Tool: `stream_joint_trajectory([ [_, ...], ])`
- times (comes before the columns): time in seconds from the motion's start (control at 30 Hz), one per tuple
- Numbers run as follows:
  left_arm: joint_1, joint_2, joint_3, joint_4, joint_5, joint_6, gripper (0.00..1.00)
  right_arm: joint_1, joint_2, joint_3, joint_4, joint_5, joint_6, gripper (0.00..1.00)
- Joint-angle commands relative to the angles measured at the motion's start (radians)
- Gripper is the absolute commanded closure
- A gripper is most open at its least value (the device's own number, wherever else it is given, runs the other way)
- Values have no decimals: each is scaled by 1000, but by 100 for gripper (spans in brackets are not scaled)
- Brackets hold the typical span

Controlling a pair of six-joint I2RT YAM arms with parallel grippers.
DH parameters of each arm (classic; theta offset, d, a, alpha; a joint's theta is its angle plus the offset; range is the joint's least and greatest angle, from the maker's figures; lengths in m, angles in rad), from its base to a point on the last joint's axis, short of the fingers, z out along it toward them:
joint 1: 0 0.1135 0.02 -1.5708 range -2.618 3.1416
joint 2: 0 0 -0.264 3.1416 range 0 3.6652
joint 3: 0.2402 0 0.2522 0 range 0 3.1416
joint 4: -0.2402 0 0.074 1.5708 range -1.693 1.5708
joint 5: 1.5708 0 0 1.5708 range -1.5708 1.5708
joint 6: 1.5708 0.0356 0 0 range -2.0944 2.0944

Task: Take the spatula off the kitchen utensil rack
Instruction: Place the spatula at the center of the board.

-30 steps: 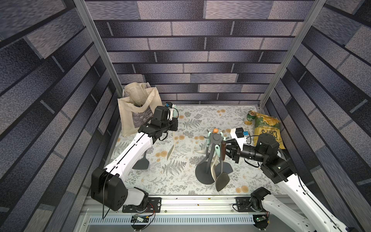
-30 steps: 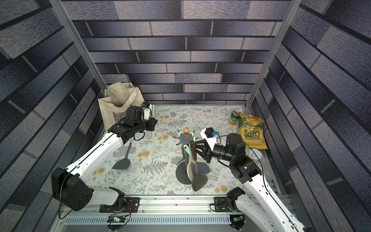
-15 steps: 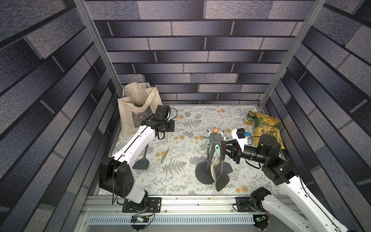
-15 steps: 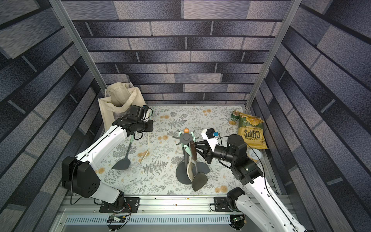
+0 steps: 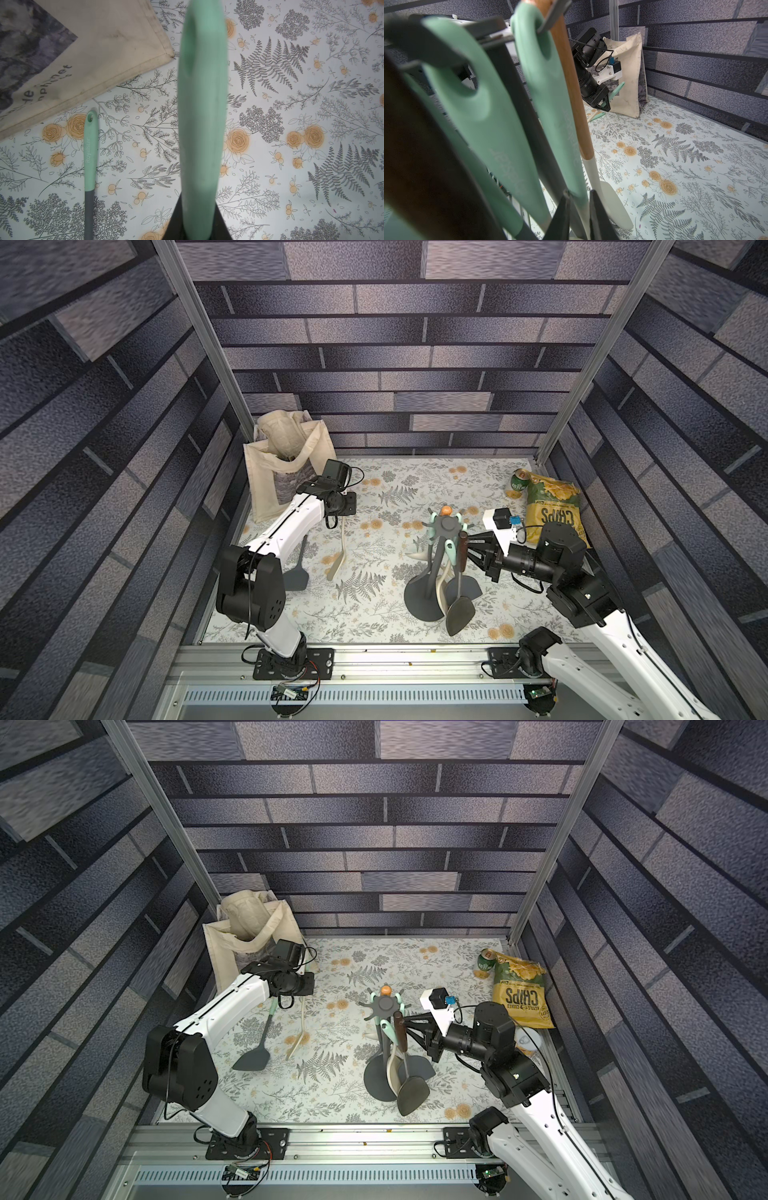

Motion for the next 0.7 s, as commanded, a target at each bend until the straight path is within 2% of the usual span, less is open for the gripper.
stream_joint_trajectory([
  [0.0, 4, 21, 5, -31, -49, 20, 98, 5, -7, 4, -18, 17, -6, 80],
  [0.23, 4, 120, 63, -103, -144, 48, 95, 6, 1, 5, -23, 26, -14, 80],
  [0.67, 9, 256, 116, -124, -198, 44, 87, 5, 3, 7, -43, 40, -26, 80],
])
